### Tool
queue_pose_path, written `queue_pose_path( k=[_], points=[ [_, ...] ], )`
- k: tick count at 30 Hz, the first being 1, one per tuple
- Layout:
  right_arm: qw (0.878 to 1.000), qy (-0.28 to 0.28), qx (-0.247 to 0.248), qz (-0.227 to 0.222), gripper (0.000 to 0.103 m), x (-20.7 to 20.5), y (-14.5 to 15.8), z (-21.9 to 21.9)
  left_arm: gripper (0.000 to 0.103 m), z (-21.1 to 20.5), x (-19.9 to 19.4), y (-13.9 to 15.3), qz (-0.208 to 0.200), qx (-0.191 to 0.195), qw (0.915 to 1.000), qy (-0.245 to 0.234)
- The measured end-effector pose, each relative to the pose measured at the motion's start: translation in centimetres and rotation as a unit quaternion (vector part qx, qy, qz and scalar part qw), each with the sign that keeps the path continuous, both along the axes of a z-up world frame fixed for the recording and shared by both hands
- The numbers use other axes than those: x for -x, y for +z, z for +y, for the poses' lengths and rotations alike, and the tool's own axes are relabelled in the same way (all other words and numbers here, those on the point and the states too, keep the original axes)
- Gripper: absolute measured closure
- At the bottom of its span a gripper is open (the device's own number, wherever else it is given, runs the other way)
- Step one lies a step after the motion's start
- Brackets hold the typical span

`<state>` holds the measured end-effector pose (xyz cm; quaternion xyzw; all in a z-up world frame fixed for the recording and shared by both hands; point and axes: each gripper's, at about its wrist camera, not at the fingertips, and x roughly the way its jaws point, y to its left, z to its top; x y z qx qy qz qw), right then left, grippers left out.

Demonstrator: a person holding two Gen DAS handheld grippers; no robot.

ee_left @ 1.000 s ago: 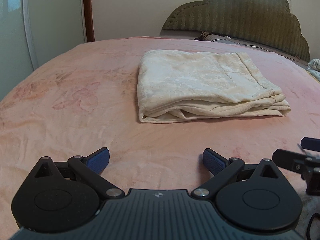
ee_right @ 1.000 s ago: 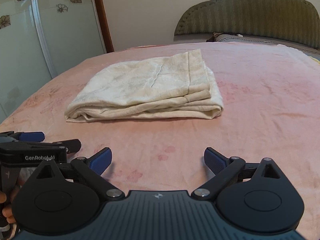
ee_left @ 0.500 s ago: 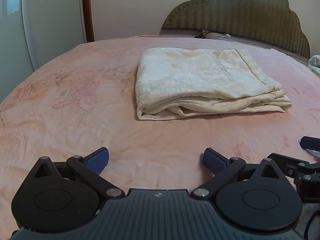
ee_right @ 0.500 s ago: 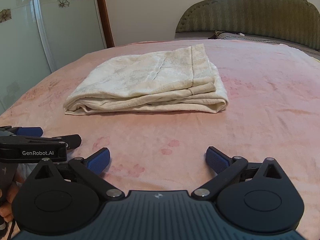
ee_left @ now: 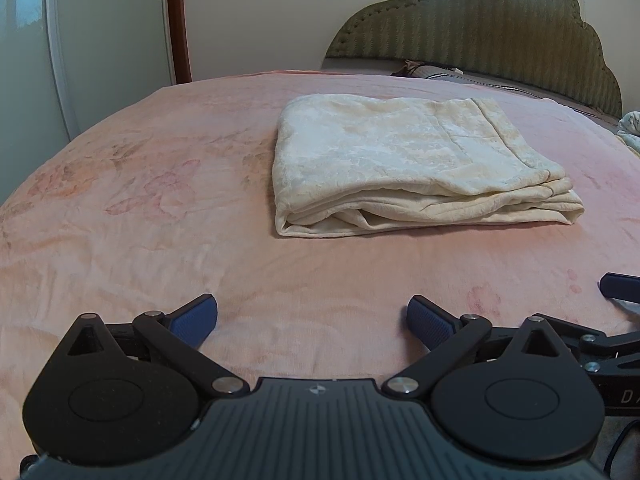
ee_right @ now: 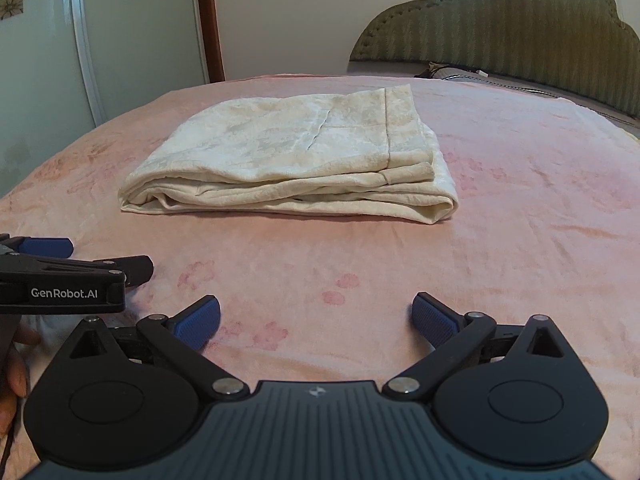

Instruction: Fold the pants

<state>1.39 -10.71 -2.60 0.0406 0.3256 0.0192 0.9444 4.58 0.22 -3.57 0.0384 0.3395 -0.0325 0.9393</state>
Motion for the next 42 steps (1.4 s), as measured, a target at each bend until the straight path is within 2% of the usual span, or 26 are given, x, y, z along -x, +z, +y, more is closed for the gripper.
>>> queue_pose_path(
  k=[11, 16, 42],
  points=[
    [1.000, -0.003, 0.016, 0.005, 0.000, -0.10, -0.08, 0.36, 0.000, -0.18, 0.33, 0.01, -0.004, -0.011, 0.9999, 0.000],
    [1.000, -0.004, 0.018, 0.007, 0.000, -0.12, -0.12, 0.37, 0.000, 0.54, 0.14, -0.11, 0.005, 0.016, 0.9999, 0.001],
    [1.000, -0.004, 0.018, 0.007, 0.000, -0.08, -0.15, 0.37, 0.000, 0.35, 0.30, -0.14, 0.003, 0.014, 0.9999, 0.001]
  ],
)
